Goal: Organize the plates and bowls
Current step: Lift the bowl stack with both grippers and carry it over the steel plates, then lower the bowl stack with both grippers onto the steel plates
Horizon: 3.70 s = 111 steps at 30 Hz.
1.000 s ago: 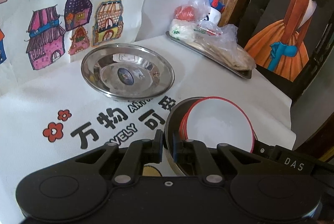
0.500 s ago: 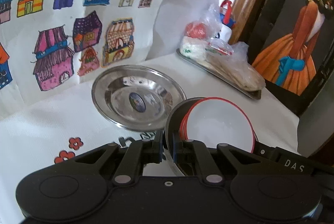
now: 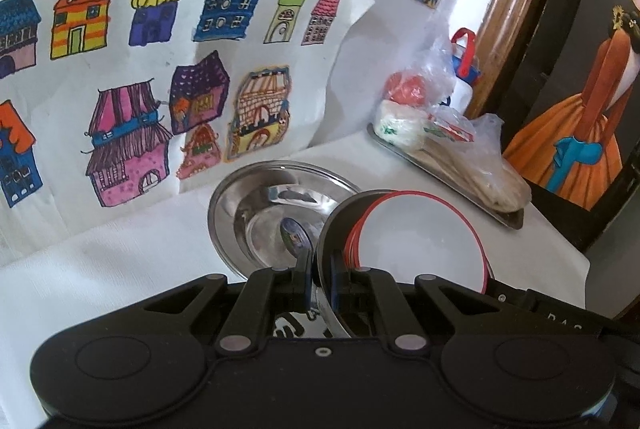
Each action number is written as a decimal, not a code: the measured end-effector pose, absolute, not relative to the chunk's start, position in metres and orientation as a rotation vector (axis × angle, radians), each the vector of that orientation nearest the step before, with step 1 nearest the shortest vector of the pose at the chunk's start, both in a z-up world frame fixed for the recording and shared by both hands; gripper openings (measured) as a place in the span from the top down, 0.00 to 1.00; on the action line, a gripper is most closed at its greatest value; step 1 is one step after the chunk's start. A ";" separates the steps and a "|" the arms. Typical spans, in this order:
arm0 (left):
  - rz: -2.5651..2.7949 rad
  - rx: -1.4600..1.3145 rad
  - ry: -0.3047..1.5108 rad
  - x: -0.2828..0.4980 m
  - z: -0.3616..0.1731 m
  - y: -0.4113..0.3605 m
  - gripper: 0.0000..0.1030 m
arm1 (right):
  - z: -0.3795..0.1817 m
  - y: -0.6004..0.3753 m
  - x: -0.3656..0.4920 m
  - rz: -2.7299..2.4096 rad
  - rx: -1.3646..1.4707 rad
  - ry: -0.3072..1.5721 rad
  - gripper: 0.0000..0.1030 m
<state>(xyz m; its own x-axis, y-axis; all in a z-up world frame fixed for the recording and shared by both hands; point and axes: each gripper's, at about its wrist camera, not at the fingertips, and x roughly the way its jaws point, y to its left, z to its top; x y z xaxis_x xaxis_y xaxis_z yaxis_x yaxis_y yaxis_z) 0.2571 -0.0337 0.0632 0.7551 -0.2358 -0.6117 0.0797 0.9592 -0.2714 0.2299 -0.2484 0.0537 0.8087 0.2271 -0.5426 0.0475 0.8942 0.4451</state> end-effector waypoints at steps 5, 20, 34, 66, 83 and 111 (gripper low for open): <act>-0.163 -0.240 0.697 0.262 0.061 -0.030 0.94 | 0.056 -0.244 0.237 0.107 0.444 0.622 0.89; -0.120 -0.249 0.686 0.276 0.067 -0.014 0.94 | 0.063 -0.221 0.260 0.150 0.409 0.623 0.88; -0.077 -0.254 0.675 0.295 0.067 -0.003 0.94 | 0.061 -0.209 0.285 0.169 0.407 0.627 0.88; -0.030 -0.240 0.733 0.336 0.040 -0.001 0.94 | 0.027 -0.205 0.327 0.185 0.407 0.687 0.88; -0.026 -0.228 0.728 0.340 0.039 -0.002 0.94 | 0.025 -0.206 0.330 0.184 0.420 0.700 0.88; -0.027 -0.224 0.719 0.337 0.039 -0.002 0.94 | 0.024 -0.204 0.326 0.178 0.401 0.674 0.87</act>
<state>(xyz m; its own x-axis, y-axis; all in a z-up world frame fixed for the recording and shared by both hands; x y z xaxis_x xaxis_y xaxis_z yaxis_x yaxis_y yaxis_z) 0.3368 -0.0017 0.0386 0.7534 -0.1014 -0.6498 -0.0523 0.9757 -0.2129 0.3260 -0.2043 0.0238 0.7698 0.2873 -0.5699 -0.0309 0.9087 0.4163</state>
